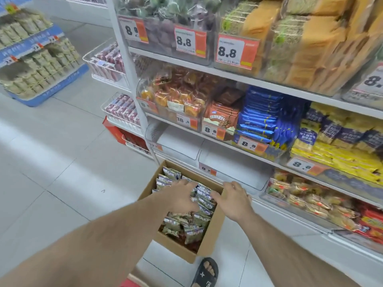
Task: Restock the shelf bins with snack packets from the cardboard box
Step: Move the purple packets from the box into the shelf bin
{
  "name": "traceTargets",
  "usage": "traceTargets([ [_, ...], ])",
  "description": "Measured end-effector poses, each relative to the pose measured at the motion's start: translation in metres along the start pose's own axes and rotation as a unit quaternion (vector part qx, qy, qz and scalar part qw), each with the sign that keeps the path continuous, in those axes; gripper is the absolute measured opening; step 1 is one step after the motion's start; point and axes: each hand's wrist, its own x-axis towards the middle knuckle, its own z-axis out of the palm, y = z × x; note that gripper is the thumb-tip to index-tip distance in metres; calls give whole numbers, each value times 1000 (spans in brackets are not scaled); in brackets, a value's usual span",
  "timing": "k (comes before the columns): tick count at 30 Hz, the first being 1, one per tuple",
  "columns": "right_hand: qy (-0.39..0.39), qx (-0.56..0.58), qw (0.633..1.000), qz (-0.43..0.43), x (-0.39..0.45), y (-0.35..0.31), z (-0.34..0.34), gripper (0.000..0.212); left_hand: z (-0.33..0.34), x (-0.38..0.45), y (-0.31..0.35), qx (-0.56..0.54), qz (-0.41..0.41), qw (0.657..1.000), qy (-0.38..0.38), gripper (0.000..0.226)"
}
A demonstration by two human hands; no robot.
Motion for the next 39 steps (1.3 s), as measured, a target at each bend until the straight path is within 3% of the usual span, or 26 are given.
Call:
traceTargets([
  [6,36,31,999,26,36,2,15,60,-20,58,2,0,53,999,1,89],
  [14,92,19,990,106,133,6,78,50,-5,188,-26,120,166,978,37,86],
  [20,176,-49,964,194,230,28,153,50,52,325,-68,255,243,911,213,90],
  [24,289,-133,925,207,265,62,193,48,86,390,-91,255,322,831,375,62],
  [26,354,-149,901,200,276,69,200,47,89,402,-93,230,337,805,432,41],
  [29,420,-147,875,190,284,68,199,52,85,406,-89,205,314,813,445,40],
  [34,461,-108,864,168,275,71,206,39,92,397,-95,194,331,785,486,41],
  [39,463,-118,866,149,254,70,231,34,113,373,-110,199,329,805,452,41],
])
